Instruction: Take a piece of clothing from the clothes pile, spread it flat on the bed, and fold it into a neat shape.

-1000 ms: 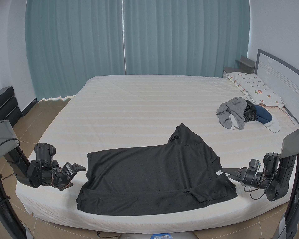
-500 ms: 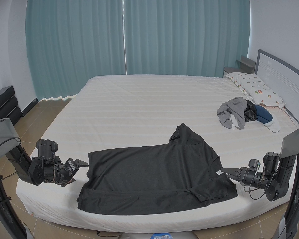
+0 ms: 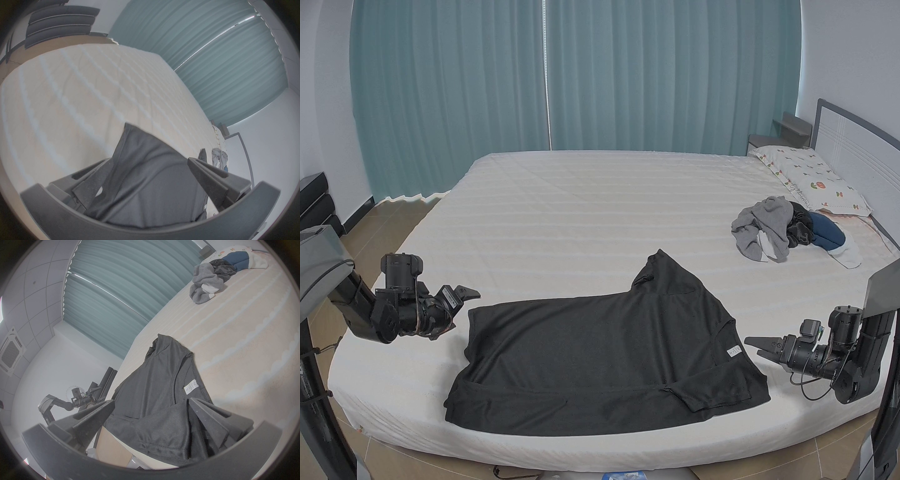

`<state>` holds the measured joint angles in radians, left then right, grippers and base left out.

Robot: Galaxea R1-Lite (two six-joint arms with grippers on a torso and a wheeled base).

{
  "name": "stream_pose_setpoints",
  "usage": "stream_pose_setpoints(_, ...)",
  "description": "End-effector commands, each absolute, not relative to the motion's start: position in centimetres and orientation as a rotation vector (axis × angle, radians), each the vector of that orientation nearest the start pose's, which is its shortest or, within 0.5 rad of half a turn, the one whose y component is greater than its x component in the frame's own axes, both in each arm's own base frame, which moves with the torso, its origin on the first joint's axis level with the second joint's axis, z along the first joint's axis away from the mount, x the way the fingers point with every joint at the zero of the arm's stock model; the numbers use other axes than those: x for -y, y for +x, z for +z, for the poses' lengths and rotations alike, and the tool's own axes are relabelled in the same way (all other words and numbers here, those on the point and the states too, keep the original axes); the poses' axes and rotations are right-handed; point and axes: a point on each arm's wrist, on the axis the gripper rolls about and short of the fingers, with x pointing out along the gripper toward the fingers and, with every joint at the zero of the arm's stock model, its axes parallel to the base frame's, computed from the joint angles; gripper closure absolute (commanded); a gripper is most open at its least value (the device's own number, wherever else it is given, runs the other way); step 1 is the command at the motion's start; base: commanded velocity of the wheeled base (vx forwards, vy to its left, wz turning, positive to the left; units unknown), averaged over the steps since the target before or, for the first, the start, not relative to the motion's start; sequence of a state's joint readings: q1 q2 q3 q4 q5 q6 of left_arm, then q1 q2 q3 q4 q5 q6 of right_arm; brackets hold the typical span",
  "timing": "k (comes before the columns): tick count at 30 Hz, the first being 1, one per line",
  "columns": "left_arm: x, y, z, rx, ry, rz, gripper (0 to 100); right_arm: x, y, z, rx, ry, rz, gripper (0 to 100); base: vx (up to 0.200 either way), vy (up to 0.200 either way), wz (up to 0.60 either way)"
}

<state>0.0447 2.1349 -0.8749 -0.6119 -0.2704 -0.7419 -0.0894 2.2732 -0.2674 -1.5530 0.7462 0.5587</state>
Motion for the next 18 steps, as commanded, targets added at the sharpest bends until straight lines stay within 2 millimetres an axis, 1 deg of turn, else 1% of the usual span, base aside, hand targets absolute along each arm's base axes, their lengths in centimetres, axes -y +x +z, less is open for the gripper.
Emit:
stream_pose_setpoints(1,-2.1,40.2,1.6,-0.703,-0.755,0.029,0,0.9,27.7,-0.4,-0.588,0.712,0.521,0,0.0,0.0,0.0)
stream_pose_setpoints(2,-2.3,40.8,1.2,-0.698,-0.735,0.024,0,0.9,27.7,-0.5,-0.589,0.711,0.521,0,0.0,0.0,0.0)
stream_pose_setpoints(3,-2.3,40.8,1.2,-0.698,-0.735,0.024,0,0.9,27.7,-0.5,-0.589,0.711,0.521,0,0.0,0.0,0.0)
stream_pose_setpoints(5,-2.3,42.1,0.6,-0.682,-0.717,0.011,0,1.0,27.7,-0.5,-0.59,0.714,0.515,0,0.0,0.0,0.0)
stream_pose_setpoints(7,-2.3,42.6,0.3,-0.678,-0.716,0.008,0,1.0,27.7,-0.5,-0.59,0.714,0.515,0,0.0,0.0,0.0)
stream_pose_setpoints(9,-2.3,43.6,0.1,-0.658,-0.711,0.0,0,0.9,27.8,-0.6,-0.591,0.713,0.518,0,0.0,0.0,0.0)
stream_pose_setpoints(11,-2.2,43.9,0.3,-0.651,-0.711,-0.005,0,0.9,27.9,-0.6,-0.59,0.712,0.52,0,0.0,0.0,0.0)
stream_pose_setpoints(12,-1.4,44.1,0.0,-0.662,-0.705,-0.015,0,0.8,28.0,-0.6,-0.586,0.708,0.526,0,0.0,0.0,0.0)
stream_pose_setpoints(13,-1.3,44.1,-0.3,-0.668,-0.703,-0.017,0,0.8,28.1,-0.6,-0.585,0.708,0.525,0,0.0,0.0,0.0)
stream_pose_setpoints(14,-1.3,44.1,-0.4,-0.669,-0.702,-0.015,0,0.8,28.1,-0.6,-0.585,0.708,0.525,0,0.0,0.0,0.0)
stream_pose_setpoints(15,-1.3,44.3,-1.2,-0.673,-0.699,-0.002,0,0.8,28.1,-0.6,-0.583,0.707,0.524,0,0.0,0.0,0.0)
stream_pose_setpoints(18,-1.5,44.6,-1.3,-0.662,-0.693,0.023,0,0.8,28.1,-0.8,-0.589,0.711,0.522,0,0.0,0.0,0.0)
